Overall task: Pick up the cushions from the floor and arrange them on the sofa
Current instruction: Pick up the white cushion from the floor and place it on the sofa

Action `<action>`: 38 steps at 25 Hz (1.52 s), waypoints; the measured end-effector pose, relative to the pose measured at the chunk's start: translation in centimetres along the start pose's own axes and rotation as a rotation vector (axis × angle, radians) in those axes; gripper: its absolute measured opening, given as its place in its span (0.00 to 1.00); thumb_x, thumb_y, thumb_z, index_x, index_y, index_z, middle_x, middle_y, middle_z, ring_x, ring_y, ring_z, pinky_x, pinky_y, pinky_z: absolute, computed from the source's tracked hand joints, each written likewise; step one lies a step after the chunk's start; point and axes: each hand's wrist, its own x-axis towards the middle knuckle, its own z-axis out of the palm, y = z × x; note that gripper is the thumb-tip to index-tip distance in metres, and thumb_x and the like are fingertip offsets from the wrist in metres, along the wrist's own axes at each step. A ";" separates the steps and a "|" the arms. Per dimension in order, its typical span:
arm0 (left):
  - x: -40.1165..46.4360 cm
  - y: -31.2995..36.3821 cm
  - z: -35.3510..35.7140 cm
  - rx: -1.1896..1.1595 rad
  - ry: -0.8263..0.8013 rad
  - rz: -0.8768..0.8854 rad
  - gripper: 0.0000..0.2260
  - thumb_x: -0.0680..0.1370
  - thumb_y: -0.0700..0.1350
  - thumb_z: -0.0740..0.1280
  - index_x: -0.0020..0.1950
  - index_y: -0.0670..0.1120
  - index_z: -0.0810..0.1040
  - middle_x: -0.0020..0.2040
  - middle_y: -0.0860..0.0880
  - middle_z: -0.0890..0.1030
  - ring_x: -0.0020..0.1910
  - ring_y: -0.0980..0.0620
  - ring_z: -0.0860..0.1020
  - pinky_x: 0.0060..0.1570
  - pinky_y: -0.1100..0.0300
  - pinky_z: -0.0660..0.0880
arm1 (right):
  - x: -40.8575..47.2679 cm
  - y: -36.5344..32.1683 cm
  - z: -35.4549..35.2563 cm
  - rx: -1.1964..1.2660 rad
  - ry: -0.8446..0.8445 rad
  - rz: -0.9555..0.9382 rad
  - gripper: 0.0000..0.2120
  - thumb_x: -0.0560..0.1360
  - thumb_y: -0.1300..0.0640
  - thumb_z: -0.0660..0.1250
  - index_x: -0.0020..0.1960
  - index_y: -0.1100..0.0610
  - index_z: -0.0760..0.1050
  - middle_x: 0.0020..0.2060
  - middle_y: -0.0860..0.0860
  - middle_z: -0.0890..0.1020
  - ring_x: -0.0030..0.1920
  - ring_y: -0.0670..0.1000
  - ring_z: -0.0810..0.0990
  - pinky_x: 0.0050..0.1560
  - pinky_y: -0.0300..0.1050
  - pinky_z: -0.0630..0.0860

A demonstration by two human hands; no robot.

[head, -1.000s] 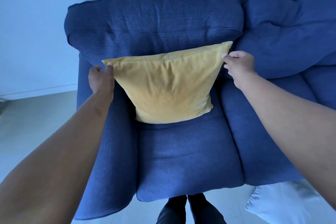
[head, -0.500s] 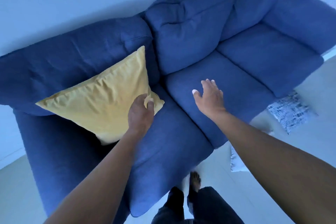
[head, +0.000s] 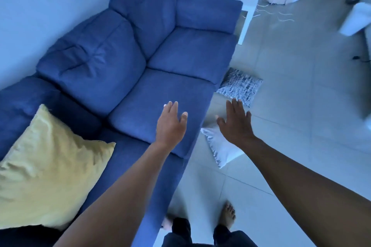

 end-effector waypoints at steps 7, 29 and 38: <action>-1.5 11.7 10.0 0.111 -0.146 0.124 0.31 0.87 0.53 0.59 0.87 0.42 0.55 0.88 0.42 0.54 0.87 0.44 0.50 0.82 0.49 0.54 | -2.4 14.2 -5.6 0.042 0.057 0.095 0.33 0.85 0.44 0.58 0.82 0.62 0.56 0.85 0.59 0.54 0.85 0.59 0.48 0.79 0.67 0.54; 17.6 13.2 25.4 0.163 -0.390 -0.138 0.30 0.86 0.51 0.60 0.85 0.38 0.59 0.85 0.40 0.63 0.84 0.42 0.60 0.81 0.48 0.58 | 14.9 24.8 0.6 0.121 -0.200 0.233 0.35 0.85 0.44 0.59 0.84 0.62 0.53 0.85 0.59 0.53 0.85 0.58 0.48 0.81 0.60 0.53; 28.0 3.3 41.1 0.106 -0.402 -0.422 0.30 0.85 0.55 0.63 0.82 0.40 0.65 0.81 0.38 0.70 0.80 0.39 0.68 0.76 0.49 0.65 | 27.7 32.9 18.2 0.194 -0.314 0.265 0.37 0.84 0.45 0.63 0.83 0.63 0.55 0.84 0.61 0.57 0.85 0.59 0.53 0.81 0.57 0.55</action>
